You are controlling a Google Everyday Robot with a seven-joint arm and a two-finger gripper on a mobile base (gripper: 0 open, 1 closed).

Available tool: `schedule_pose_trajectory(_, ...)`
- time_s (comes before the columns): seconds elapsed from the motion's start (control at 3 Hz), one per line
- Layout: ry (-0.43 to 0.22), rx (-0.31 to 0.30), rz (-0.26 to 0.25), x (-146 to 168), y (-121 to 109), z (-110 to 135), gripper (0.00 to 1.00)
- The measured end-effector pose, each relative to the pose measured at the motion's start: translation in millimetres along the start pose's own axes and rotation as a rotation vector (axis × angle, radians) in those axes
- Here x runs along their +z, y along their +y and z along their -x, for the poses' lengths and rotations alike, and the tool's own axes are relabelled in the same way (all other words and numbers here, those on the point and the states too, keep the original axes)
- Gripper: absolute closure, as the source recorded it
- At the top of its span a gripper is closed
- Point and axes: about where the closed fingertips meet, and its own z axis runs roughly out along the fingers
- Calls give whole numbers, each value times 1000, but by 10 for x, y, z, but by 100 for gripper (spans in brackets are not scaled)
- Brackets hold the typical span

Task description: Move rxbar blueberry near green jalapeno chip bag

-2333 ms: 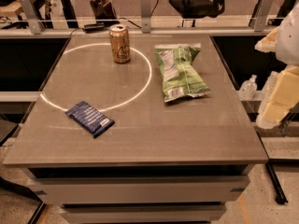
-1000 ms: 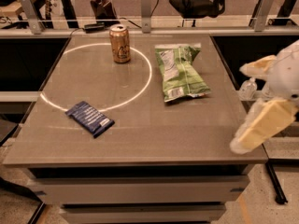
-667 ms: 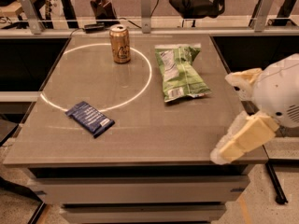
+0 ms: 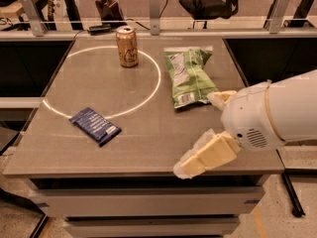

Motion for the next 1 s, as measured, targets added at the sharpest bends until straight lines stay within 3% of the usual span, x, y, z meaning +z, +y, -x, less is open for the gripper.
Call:
schedule_pose_trajectory(0.33,0,0,0,1,3,1,0)
schedule_pose_trajectory(1.0,31,34,-60,467,76,157,0)
